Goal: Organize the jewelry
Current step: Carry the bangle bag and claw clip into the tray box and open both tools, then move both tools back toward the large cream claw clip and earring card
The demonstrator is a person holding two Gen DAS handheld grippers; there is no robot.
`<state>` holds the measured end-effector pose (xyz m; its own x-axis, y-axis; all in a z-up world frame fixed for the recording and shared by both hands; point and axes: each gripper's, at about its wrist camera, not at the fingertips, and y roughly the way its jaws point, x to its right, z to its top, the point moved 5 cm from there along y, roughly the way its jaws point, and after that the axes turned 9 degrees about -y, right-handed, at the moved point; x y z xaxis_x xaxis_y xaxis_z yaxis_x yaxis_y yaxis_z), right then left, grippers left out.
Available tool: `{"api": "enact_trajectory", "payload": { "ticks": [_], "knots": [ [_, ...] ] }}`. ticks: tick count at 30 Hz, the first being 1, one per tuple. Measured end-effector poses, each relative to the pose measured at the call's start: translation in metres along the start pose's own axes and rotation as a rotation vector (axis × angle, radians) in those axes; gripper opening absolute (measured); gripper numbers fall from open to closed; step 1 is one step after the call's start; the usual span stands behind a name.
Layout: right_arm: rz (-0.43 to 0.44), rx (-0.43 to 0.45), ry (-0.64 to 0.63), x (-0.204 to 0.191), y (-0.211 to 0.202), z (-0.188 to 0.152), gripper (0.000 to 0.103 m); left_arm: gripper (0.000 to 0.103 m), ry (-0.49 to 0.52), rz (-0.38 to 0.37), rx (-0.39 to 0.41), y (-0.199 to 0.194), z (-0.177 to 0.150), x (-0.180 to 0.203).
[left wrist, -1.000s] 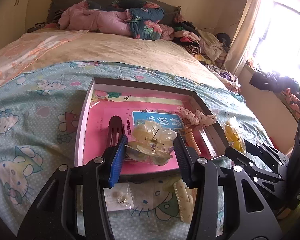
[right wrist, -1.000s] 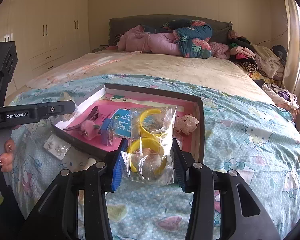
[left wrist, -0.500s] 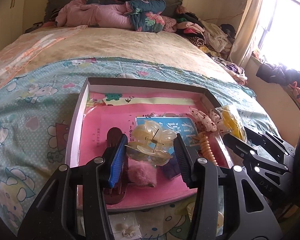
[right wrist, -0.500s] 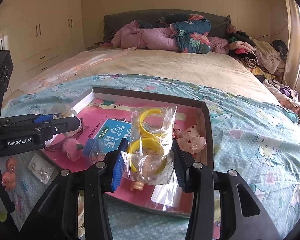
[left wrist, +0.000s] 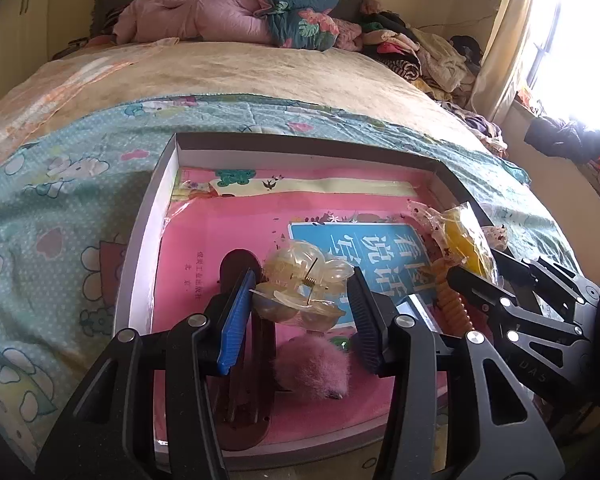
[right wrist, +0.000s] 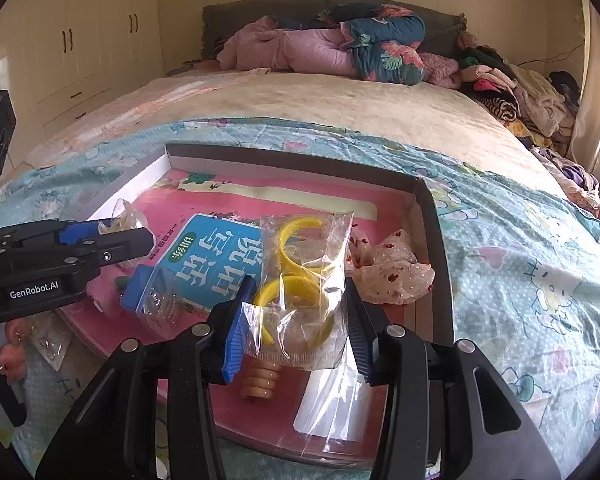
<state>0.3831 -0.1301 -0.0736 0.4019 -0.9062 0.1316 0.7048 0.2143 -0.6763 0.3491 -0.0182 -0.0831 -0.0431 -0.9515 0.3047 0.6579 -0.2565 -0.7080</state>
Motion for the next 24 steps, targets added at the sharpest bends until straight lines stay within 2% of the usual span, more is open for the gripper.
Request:
{"api": "enact_trajectory", "payload": {
  "ticks": [13,19,22,24],
  "knots": [
    [-0.026,-0.036,0.018,0.011,0.015,-0.001,0.046,0.039,0.0,-0.008,0.01,0.007,0.006,-0.003],
    [-0.019,-0.024,0.04,0.015,0.008,-0.002,0.055,0.041,0.004,-0.013,0.023,0.003,0.008,0.0],
    [-0.016,-0.011,0.052,0.017,0.001,-0.001,0.059,0.046,0.002,-0.009,0.036,-0.002,0.009,0.0],
    [-0.019,0.001,0.056,0.018,-0.004,0.0,0.065,0.047,-0.002,-0.008,0.044,-0.005,0.008,0.0]
  ]
}}
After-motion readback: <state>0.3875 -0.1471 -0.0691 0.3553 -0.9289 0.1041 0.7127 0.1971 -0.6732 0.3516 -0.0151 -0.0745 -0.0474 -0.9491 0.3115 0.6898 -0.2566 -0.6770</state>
